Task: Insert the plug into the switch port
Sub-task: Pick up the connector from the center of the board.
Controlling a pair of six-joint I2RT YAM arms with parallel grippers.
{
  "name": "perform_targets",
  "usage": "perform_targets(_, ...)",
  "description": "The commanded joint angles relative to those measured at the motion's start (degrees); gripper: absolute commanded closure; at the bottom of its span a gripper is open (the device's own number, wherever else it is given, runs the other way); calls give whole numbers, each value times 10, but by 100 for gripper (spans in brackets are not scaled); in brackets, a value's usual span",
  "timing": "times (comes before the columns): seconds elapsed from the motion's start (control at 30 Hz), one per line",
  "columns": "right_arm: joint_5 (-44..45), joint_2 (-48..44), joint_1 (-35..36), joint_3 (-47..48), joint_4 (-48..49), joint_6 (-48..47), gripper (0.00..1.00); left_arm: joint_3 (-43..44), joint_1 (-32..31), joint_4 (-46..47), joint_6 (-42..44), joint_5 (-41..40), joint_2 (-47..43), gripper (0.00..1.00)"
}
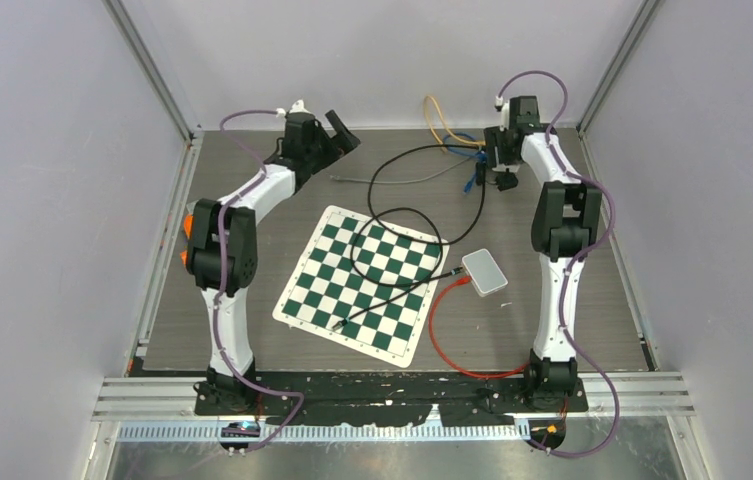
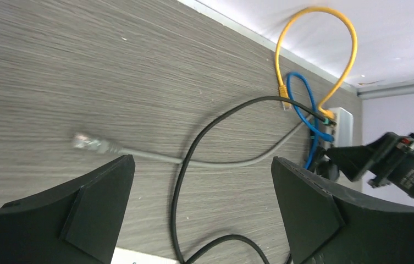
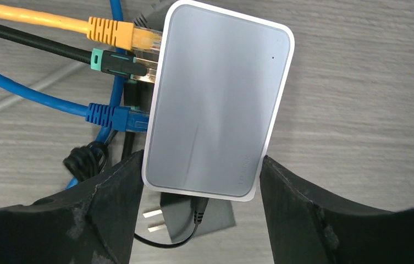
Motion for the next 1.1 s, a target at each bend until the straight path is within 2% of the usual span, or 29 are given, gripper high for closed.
perform_targets(0.0, 17, -127, -27, -47, 56, -18, 60, -3, -12, -44, 41, -114, -99, 0)
perform_targets(0.13, 2, -175, -55, -98, 74, -13, 60, -127, -11, 135, 12, -153, -164, 0)
perform_targets(0.2, -15, -187, -69, -117, 79, -9, 60, -145, -9, 169, 36, -143, -178, 1)
perform_targets(0.3, -28, -197, -81, -135, 79, -9, 60, -111, -10, 136, 114, -102, -176, 0)
perform_targets(0.4, -50, -201, -86, -142, 80, -7, 60, -25, -11, 26, 130, -75, -145, 0)
perform_targets(0.47, -64, -203, -87, -144, 80, 0, 60, -4, -17, -14, 122, -78, -126, 0)
perform_targets(0.57, -85, -210, -87, -150, 83, 18, 60, 1, -17, -25, 49, -75, -88, 0)
perform_targets(0.67, -88, -221, -87, -167, 93, 26, 60, 58, -19, -54, -8, -7, -22, 0)
perform_targets(0.77, -72, -223, -87, -176, 103, 28, 58, 99, -20, -25, -77, 44, 38, 9)
perform_targets(0.83, -65, -212, -89, -169, 90, 29, 55, 121, -23, -9, -107, 53, 72, 13)
perform_targets(0.97, -55, -193, -91, -166, 61, 30, 52, 206, -27, -51, -142, 58, 142, 17)
perform_targets(1.07, -50, -189, -95, -181, 60, 33, 51, 225, -29, -46, -164, 57, 171, 17)
